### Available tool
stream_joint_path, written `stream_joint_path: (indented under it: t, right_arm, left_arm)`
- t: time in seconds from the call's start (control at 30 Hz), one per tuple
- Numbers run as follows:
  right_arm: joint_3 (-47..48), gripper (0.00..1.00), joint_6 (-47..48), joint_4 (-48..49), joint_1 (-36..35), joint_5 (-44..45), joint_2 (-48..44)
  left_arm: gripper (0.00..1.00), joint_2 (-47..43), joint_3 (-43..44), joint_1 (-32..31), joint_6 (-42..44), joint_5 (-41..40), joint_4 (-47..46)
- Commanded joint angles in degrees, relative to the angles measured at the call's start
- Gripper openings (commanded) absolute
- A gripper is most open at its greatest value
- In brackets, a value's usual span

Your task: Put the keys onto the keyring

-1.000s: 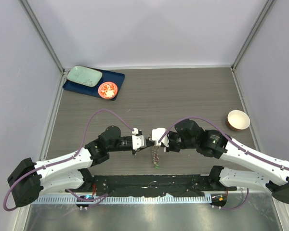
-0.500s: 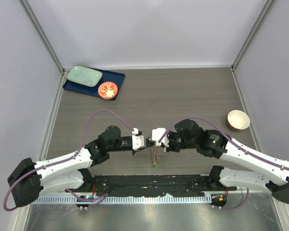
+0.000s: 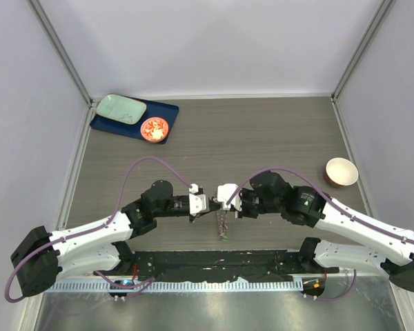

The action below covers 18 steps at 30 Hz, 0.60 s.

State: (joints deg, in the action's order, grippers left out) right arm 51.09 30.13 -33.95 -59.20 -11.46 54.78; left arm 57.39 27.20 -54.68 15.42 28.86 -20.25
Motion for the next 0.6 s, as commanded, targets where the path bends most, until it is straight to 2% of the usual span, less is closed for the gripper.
stream_joint_path:
  t: [0.0, 0.57]
  right_arm:
    - [0.50, 0.01, 0.81, 1.96, -0.57, -0.05, 0.24]
    - [0.68, 0.01, 0.72, 2.66, -1.01, -0.93, 1.03]
  left_arm:
    - [0.00, 0.18, 3.56, -0.17, -0.48, 3.57, -4.80]
    - [0.00, 1.76, 4.18, -0.26, -2.59, 6.29, -8.13]
